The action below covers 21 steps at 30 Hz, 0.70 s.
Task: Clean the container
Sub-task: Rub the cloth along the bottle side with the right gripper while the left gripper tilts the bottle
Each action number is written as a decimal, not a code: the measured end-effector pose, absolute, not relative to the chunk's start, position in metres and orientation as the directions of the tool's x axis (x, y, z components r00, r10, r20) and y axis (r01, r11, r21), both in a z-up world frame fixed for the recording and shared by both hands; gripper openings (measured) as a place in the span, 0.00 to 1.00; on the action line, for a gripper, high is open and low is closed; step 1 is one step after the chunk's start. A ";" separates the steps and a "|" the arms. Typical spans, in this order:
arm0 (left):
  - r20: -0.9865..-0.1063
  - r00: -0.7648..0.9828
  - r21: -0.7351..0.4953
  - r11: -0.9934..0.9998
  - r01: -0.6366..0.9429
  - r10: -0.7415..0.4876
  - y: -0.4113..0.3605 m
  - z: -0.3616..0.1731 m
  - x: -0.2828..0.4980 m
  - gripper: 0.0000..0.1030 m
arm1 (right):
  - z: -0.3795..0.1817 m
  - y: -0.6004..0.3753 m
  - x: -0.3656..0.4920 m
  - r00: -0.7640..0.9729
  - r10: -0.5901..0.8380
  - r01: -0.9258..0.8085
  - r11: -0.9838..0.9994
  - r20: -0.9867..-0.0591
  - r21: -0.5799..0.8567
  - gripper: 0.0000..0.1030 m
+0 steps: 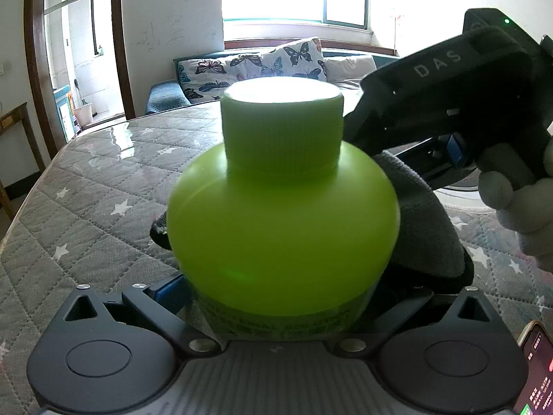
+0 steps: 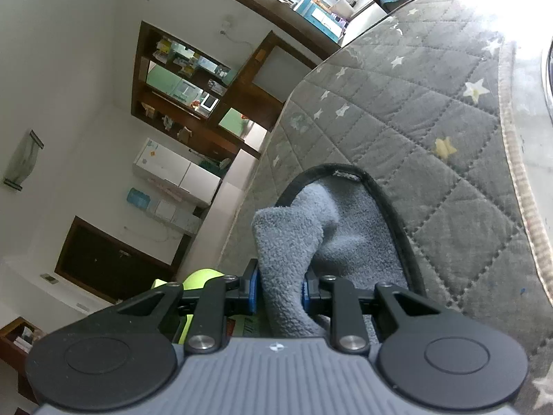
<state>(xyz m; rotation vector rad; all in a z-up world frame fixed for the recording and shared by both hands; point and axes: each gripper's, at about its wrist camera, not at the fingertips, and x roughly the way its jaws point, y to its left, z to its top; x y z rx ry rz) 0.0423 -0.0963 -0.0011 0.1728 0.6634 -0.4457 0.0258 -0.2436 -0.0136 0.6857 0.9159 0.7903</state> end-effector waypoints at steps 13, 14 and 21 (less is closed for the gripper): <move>-0.628 0.701 0.018 0.895 0.445 -0.336 -0.099 -0.002 0.036 1.00 | -0.013 -0.241 0.015 0.378 0.795 -0.315 0.592 -0.475 0.742 0.22; -0.629 0.701 0.017 0.895 0.445 -0.336 -0.099 -0.002 0.036 1.00 | -0.012 -0.241 0.014 0.378 0.795 -0.314 0.592 -0.474 0.742 0.22; -0.631 0.678 0.024 0.863 0.504 -0.378 -0.098 -0.001 0.039 1.00 | -0.012 -0.248 0.016 0.383 0.795 -0.307 0.590 -0.471 0.747 0.22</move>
